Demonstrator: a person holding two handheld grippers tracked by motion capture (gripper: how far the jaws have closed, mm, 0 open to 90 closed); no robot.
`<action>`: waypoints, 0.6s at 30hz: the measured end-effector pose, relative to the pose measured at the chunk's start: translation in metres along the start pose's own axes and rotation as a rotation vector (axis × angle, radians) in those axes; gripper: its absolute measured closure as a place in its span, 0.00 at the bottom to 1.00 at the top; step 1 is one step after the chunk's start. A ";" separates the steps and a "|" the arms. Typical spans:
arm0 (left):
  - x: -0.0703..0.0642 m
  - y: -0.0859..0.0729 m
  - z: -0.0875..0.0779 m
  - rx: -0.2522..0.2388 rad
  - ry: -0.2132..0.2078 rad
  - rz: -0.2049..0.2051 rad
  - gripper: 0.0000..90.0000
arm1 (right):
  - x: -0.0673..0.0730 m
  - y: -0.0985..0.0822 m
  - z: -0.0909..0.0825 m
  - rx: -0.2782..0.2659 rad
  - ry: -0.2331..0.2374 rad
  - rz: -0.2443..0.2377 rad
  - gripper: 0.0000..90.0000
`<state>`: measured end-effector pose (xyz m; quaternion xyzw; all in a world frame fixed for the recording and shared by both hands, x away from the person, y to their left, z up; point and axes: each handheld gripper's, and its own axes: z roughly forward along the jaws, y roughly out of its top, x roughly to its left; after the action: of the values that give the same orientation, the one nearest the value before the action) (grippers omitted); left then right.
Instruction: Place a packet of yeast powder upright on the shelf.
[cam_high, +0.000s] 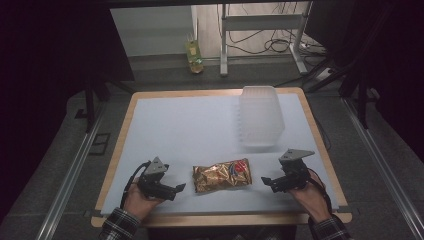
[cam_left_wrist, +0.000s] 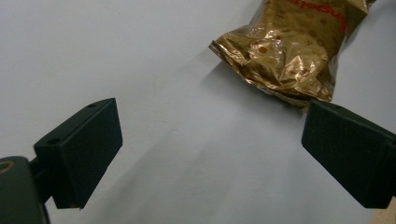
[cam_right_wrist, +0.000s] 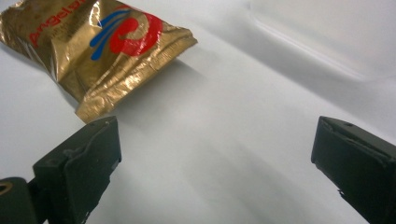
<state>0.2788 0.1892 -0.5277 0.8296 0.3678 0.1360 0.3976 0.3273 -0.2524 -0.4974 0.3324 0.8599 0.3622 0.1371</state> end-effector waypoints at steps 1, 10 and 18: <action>0.000 0.000 0.000 0.000 0.000 0.000 0.07 | 0.000 0.000 0.000 0.000 0.000 0.000 0.02; 0.000 -0.001 0.001 0.014 0.013 0.018 0.07 | -0.001 -0.005 0.007 0.021 0.020 -0.004 0.01; 0.000 -0.001 0.000 0.012 0.011 0.029 0.11 | 0.000 -0.005 0.008 0.024 0.012 -0.014 0.01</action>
<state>0.2784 0.1889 -0.5283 0.8366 0.3587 0.1442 0.3883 0.3288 -0.2512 -0.5069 0.3257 0.8675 0.3528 0.1303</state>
